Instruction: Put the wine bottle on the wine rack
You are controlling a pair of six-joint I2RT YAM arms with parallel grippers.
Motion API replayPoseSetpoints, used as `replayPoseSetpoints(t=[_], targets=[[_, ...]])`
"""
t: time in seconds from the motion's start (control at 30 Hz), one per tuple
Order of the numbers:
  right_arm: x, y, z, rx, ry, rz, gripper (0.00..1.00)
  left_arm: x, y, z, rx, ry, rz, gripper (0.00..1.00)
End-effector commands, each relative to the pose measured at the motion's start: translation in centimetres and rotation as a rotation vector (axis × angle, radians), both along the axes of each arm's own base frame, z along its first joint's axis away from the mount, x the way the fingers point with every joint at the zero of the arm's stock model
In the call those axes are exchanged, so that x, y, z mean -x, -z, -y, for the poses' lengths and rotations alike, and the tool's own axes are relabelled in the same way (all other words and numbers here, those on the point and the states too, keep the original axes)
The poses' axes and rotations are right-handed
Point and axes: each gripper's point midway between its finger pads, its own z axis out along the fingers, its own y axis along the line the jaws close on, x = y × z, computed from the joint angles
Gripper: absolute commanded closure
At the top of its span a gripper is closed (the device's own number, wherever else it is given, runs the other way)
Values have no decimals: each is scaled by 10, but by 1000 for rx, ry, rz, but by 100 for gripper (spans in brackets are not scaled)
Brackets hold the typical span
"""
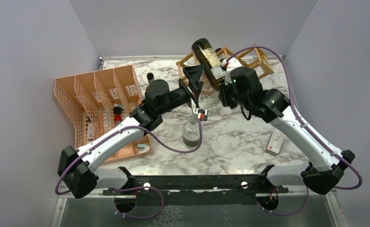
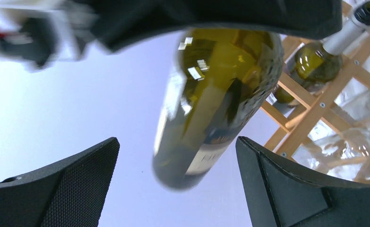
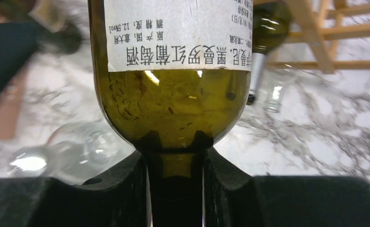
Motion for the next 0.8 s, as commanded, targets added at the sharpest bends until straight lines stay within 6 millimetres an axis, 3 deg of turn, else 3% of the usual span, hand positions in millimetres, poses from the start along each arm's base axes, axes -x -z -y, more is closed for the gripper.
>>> replayPoseSetpoints(t=[0.0,0.13,0.23,0.33,0.47,0.6,0.77], targets=[[-52,-41,42,-94,161,145,99,1,-70,-20,287,-56,-86,1],[-58,-16,84,-78,285,97,99,-14,-97,-37,629,-119,-346,1],[-54,-3,113,-78,375,71,99,-30,-102,-53,918,-186,-569,1],[-45,8,142,-64,470,53,99,-36,-86,-58,1101,-209,-751,1],[-28,25,164,-27,555,11,99,-36,-54,-60,1251,-246,-968,1],[-9,41,178,-9,627,-28,99,-32,-26,-64,1258,-332,-1091,1],[7,65,185,-7,679,-78,99,-22,-6,-73,1227,-398,-1148,1]])
